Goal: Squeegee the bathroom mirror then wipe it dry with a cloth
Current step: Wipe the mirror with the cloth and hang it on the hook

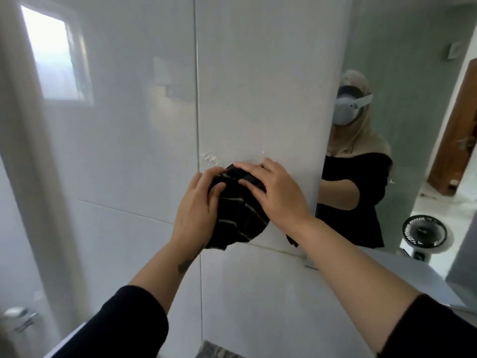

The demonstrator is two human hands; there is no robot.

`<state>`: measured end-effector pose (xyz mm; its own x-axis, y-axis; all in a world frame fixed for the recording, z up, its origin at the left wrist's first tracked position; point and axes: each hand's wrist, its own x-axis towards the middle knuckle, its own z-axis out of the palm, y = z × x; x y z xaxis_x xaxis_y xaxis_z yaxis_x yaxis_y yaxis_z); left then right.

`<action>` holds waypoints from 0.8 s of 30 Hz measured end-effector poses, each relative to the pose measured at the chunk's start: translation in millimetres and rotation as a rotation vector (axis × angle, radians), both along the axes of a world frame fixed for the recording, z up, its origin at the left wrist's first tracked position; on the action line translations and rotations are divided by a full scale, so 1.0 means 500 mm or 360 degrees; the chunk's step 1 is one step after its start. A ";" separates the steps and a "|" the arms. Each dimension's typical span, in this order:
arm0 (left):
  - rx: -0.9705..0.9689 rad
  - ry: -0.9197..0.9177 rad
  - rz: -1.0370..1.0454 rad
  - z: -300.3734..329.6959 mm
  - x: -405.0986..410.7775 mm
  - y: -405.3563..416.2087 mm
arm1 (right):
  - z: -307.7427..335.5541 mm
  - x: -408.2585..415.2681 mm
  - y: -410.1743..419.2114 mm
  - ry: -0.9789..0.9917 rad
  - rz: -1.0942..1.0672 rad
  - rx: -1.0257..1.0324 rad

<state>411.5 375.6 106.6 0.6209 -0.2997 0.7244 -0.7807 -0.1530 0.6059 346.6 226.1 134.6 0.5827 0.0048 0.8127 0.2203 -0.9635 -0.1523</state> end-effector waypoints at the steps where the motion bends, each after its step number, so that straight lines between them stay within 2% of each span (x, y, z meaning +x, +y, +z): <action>1: 0.0079 -0.0094 0.0089 0.004 0.014 0.000 | 0.003 0.011 0.000 -0.0081 -0.0120 -0.0097; 6: 0.0193 -0.0338 0.0393 -0.002 0.079 -0.028 | -0.016 0.071 -0.001 -0.0441 -0.0704 -0.0592; 10: 0.0136 -0.0416 0.0530 -0.042 0.105 -0.048 | -0.055 0.089 -0.019 -0.0605 -0.0855 -0.0733; 17: 0.0126 -0.0234 0.0418 -0.072 0.093 -0.056 | -0.104 0.101 0.001 -0.0599 -0.0887 -0.0522; 22: 0.0103 -0.0021 0.0299 -0.076 0.064 -0.053 | -0.118 0.082 0.035 -0.0336 -0.0900 -0.0277; 24: 0.0198 0.0033 0.0329 -0.072 0.048 -0.048 | -0.123 0.068 0.048 -0.0190 -0.0868 -0.0153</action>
